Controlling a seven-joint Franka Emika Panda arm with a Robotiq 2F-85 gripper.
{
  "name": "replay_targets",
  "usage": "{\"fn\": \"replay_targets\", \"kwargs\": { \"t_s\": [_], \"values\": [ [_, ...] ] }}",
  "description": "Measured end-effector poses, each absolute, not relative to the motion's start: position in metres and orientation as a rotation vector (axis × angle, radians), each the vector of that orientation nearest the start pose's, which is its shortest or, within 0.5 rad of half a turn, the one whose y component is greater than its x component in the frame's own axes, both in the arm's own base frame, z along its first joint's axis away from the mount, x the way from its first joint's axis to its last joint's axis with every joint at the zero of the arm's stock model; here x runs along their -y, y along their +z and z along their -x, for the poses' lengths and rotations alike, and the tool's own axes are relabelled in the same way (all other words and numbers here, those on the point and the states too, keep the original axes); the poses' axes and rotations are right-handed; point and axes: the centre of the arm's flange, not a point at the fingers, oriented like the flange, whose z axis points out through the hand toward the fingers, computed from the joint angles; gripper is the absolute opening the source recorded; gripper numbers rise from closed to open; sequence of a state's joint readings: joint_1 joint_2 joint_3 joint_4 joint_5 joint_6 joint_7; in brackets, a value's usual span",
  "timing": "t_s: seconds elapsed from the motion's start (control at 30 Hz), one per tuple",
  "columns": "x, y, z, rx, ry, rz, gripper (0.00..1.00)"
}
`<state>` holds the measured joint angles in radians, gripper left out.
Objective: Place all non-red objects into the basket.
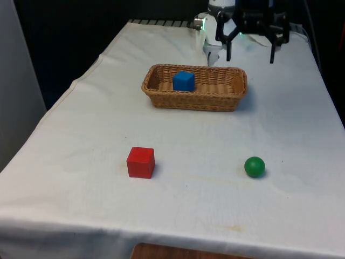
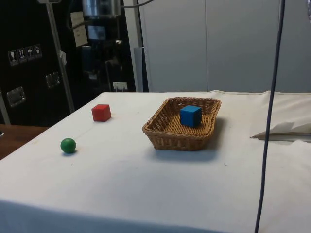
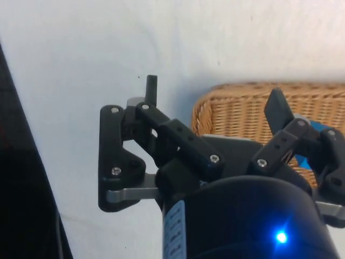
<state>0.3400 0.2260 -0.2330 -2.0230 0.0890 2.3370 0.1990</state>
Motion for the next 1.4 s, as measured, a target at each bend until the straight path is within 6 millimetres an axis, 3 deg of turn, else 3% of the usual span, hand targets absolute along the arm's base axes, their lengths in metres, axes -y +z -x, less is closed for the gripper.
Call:
{"fn": "replay_targets", "kwargs": {
  "t_s": [0.43, 0.73, 0.9, 1.03, 1.4],
  "values": [
    [-0.103, 0.340, -0.622, -0.203, -0.158, 3.106, 1.00],
    [-0.127, 0.314, -0.653, -0.187, -0.153, 3.121, 1.00],
    [-0.125, 0.302, -0.665, -0.183, -0.148, 3.125, 1.00],
    [-0.107, 0.294, -0.667, -0.183, -0.125, 3.104, 1.00],
    [-0.092, 0.265, -0.678, -0.169, -0.138, 3.096, 1.00]
  ]
}}
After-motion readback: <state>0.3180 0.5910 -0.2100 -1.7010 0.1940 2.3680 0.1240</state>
